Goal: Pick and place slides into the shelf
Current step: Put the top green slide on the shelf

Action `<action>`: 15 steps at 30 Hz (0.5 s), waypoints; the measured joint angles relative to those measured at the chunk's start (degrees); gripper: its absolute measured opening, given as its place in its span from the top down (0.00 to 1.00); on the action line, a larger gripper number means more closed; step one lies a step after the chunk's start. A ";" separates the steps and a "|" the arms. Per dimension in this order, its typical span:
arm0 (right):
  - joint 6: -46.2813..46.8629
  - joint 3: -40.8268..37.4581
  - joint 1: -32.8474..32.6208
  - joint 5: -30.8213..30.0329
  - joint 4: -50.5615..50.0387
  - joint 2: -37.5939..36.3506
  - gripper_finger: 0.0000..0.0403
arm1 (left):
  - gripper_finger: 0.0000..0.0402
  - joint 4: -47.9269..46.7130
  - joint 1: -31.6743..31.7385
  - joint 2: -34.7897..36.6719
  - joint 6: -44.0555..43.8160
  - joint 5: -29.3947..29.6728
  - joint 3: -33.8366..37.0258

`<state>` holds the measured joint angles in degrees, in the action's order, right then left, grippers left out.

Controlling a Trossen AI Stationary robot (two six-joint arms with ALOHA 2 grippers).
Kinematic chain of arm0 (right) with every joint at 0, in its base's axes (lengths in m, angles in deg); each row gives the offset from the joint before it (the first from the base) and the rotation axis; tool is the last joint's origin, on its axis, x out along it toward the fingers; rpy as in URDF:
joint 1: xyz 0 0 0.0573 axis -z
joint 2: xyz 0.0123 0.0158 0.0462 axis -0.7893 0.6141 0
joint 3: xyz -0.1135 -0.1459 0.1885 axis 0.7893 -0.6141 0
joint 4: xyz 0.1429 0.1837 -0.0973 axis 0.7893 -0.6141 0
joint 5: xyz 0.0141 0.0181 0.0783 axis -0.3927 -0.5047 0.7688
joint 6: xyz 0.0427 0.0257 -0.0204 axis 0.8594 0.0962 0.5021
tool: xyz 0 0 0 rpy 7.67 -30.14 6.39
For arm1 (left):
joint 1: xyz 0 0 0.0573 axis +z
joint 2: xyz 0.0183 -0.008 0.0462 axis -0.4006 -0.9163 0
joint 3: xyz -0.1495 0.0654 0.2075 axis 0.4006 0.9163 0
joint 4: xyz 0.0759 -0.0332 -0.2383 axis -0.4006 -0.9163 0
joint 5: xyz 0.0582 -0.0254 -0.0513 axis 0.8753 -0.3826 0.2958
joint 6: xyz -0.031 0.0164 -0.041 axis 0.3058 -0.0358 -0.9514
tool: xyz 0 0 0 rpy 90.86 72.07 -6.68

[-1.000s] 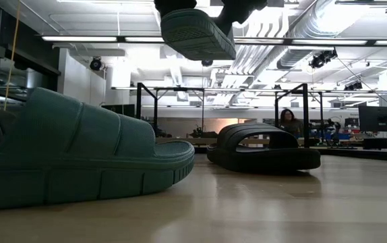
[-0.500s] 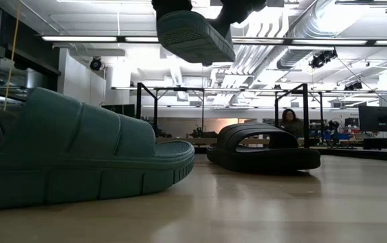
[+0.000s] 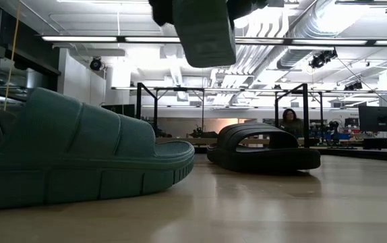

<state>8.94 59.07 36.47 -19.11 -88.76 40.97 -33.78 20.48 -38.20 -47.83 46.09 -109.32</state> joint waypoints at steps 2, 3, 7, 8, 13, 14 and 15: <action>1.36 0.00 0.12 1.12 -2.09 -1.30 1.00 | 0.42 -0.29 -0.09 1.35 -0.22 -0.89 -0.02; 1.84 0.00 0.26 1.61 -2.90 -1.88 1.00 | 0.42 -1.27 -0.09 2.31 -0.68 -2.16 0.04; 3.79 0.00 0.83 3.57 -6.42 -3.74 1.00 | 0.44 -3.02 0.13 6.48 -2.76 -8.62 0.09; 3.91 0.00 1.01 3.98 -7.18 -4.12 1.00 | 0.45 -3.35 0.15 7.48 -3.22 -10.23 0.20; 3.24 0.00 1.95 7.96 -8.16 -4.64 1.00 | 0.48 -3.48 0.12 12.29 -4.74 -18.73 3.00; 2.73 0.00 2.23 9.16 -8.04 -4.58 1.00 | 0.48 -3.32 0.11 13.27 -4.96 -20.19 3.90; 1.98 -0.02 2.59 10.34 -7.65 -4.58 1.00 | 0.49 -4.20 0.11 14.28 -5.26 -20.89 5.11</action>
<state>10.92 59.05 39.05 -8.77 -96.41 36.40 -37.98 20.60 -23.93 -53.09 25.20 -104.21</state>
